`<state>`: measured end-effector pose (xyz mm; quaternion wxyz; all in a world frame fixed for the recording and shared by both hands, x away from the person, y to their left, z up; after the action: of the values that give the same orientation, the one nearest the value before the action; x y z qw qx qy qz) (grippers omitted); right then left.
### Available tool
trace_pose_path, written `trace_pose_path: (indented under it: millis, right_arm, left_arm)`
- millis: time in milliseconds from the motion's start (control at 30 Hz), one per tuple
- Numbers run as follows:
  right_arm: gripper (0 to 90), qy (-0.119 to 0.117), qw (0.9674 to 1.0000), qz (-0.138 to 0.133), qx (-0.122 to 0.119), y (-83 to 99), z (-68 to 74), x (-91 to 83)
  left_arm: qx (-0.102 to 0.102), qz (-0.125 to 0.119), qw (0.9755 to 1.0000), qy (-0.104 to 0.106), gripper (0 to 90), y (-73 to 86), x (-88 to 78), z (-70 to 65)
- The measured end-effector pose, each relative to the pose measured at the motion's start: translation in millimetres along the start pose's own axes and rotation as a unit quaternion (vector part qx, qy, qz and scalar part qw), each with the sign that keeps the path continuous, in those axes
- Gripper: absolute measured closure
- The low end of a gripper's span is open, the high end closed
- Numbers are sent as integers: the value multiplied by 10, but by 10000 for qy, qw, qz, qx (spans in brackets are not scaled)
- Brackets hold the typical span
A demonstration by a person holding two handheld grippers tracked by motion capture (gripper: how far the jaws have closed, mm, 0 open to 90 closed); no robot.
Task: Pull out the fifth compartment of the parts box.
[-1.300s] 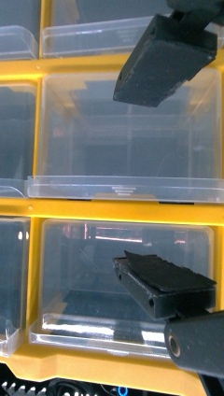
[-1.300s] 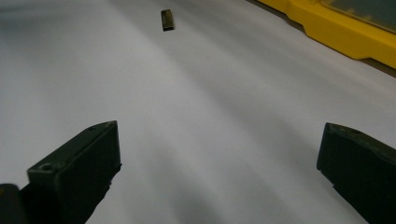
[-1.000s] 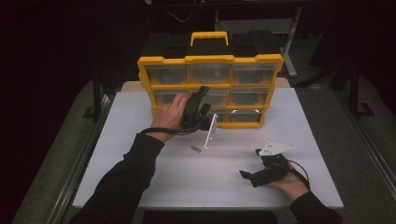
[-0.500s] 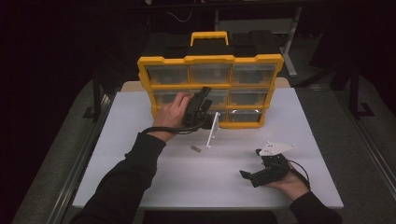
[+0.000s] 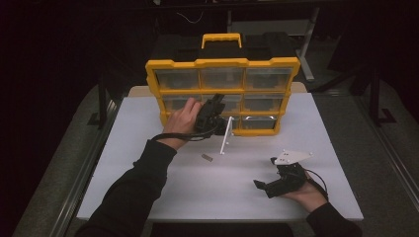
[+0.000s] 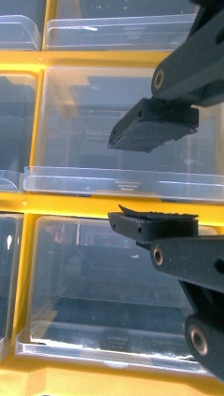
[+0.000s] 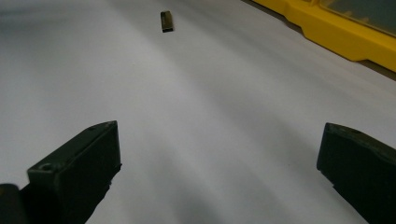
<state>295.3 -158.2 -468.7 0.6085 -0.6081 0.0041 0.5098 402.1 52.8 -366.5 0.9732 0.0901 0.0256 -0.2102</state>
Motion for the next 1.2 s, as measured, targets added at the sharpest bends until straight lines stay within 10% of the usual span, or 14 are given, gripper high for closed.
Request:
trace_pose_path:
  millis: [1200]
  right_arm:
    - [0, -5, 10000, 8, -12, 1, 4, 0]
  left_arm:
    - [9, 214, 9997, 67, 776, 5, 32, 11]
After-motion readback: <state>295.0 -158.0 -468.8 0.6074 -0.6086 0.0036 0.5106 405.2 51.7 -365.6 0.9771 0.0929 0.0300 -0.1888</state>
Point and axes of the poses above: each handheld gripper's, and its own axes: x roughly forward along the jaws, y roughly out of its underside, z roughly to its left, the point moved 4 cm from there along x, roughly forward along the jaws, and after that the axes turned 14 degrees about x, right-handed, at the moved point
